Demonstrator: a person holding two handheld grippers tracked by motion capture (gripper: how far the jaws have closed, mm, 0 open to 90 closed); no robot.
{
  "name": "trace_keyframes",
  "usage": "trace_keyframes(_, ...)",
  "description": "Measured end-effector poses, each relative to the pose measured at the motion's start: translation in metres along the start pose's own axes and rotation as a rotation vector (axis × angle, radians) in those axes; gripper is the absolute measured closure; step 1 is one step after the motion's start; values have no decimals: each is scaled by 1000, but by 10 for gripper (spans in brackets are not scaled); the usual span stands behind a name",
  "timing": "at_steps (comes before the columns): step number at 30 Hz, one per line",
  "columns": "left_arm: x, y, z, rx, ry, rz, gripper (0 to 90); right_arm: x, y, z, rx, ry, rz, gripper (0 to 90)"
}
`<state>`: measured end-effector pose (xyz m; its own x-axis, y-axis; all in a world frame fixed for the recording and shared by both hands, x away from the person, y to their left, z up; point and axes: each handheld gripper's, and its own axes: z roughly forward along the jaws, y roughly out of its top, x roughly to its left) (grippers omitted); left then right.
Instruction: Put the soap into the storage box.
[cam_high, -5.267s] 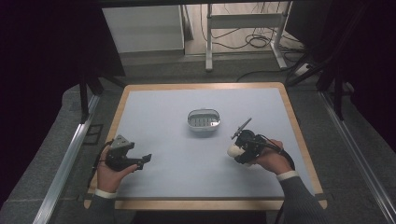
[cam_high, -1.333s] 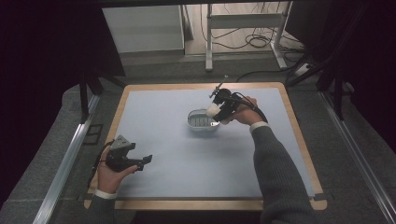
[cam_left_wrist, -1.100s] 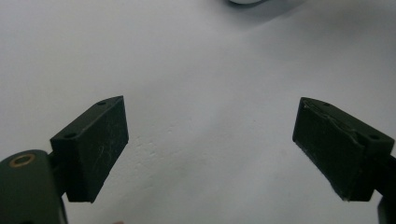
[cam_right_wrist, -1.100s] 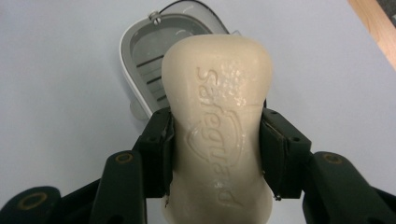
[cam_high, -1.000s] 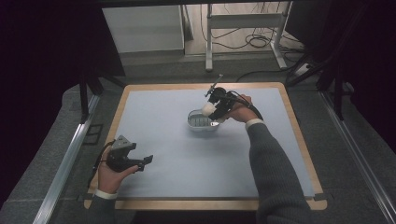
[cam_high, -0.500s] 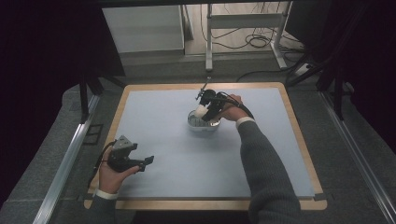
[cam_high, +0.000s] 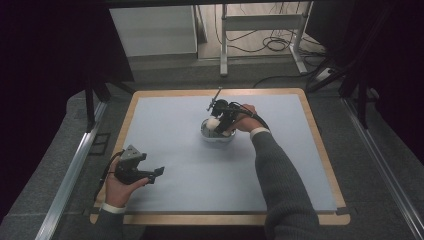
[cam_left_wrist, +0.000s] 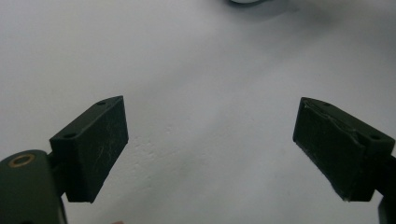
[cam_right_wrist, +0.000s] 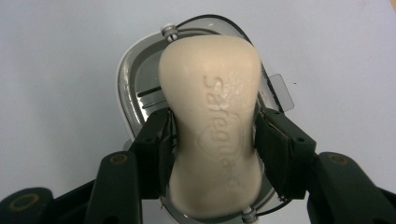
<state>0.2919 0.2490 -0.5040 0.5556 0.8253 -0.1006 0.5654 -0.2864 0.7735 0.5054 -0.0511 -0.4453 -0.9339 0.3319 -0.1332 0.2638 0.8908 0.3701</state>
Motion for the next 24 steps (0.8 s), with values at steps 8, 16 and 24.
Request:
trace_keyframes(8,1,2,0,-8,-9,-9,108,2,-4,-13,-85,-10,64,422)
trace_keyframes(16,3,4,6,0,-12,-13,108,11,-25,-33,-190,-41,145,334)
trace_keyframes(24,2,1,2,5,12,-4,108,15,-48,-38,-251,-87,199,258)
